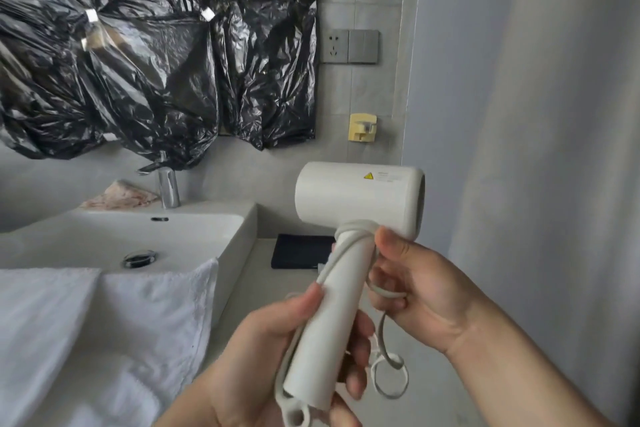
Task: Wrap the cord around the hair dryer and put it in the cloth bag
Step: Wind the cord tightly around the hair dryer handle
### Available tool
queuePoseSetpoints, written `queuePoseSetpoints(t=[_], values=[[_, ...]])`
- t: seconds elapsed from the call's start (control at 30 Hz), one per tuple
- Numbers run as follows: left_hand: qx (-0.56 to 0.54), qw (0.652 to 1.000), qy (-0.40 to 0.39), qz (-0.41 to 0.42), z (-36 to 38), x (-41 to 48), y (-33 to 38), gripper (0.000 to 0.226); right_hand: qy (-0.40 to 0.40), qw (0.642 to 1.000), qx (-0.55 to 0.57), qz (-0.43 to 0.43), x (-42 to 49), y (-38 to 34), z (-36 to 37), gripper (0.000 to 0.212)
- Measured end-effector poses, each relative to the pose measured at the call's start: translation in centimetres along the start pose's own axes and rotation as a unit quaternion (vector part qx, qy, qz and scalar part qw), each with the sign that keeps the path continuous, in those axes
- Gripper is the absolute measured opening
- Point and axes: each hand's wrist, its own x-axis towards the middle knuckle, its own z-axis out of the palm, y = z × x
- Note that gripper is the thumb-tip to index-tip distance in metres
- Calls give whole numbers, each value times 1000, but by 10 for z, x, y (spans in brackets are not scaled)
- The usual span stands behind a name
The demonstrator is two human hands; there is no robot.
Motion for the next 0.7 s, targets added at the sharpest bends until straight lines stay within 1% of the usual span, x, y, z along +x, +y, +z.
queuePoseSetpoints(t=[0.07, 0.1, 0.13, 0.17, 0.2, 0.23, 0.27, 0.3, 0.33, 0.37, 0.4, 0.43, 0.47, 0.53, 0.57, 0.6, 0.67, 0.7], values=[[89, 991, 96, -17, 3, -5, 4, 74, 9, 1000, -22, -3, 0, -5, -5, 59], [134, 978, 159, -4, 5, -7, 7, 74, 16, 999, -32, -1, 0, -8, -7, 52], [197, 952, 233, 33, 8, -9, 11, 72, 16, 999, -43, 2, -1, -11, -8, 49], [279, 904, 309, 96, 7, -9, 15, 69, 16, 998, -58, 9, -2, -13, -9, 48], [366, 835, 378, 162, 7, -10, 21, 62, 12, 997, -77, 19, -3, -15, -10, 48], [448, 762, 408, 226, 7, -10, 29, 55, 3, 995, -96, 31, -4, -16, -9, 49], [523, 700, 411, 258, 9, -9, 39, 60, -10, 992, -117, 43, -5, -17, -9, 51], [589, 657, 392, 260, 8, -7, 48, 83, -24, 988, -142, 55, -6, -19, -7, 54], [635, 636, 365, 244, 8, -3, 58, 113, -42, 983, -169, 64, -6, -20, -6, 55], [662, 635, 334, 217, 8, 2, 66, 131, -62, 977, -193, 72, -7, -21, -3, 50], [674, 650, 296, 190, 9, 6, 72, 137, -81, 971, -210, 77, -7, -22, 0, 41], [678, 668, 257, 167, 11, 10, 76, 131, -96, 967, -222, 82, -7, -22, 2, 35], [681, 679, 226, 153, 12, 15, 79, 117, -107, 963, -233, 86, -6, -23, 4, 36], [678, 693, 203, 140, 15, 20, 82, 87, -121, 955, -251, 99, -5, -24, 4, 48], [659, 716, 190, 132, 16, 20, 83, 77, -131, 951, -258, 107, -7, -25, 5, 52], [624, 751, 175, 126, 14, 21, 83, 72, -137, 949, -261, 111, -7, -26, 5, 55], [523, 832, 151, 112, 10, 19, 80, 72, -125, 952, -251, 127, -7, -28, 6, 53], [475, 861, 146, 107, 8, 18, 76, 70, -110, 955, -238, 139, -5, -30, 5, 51]])
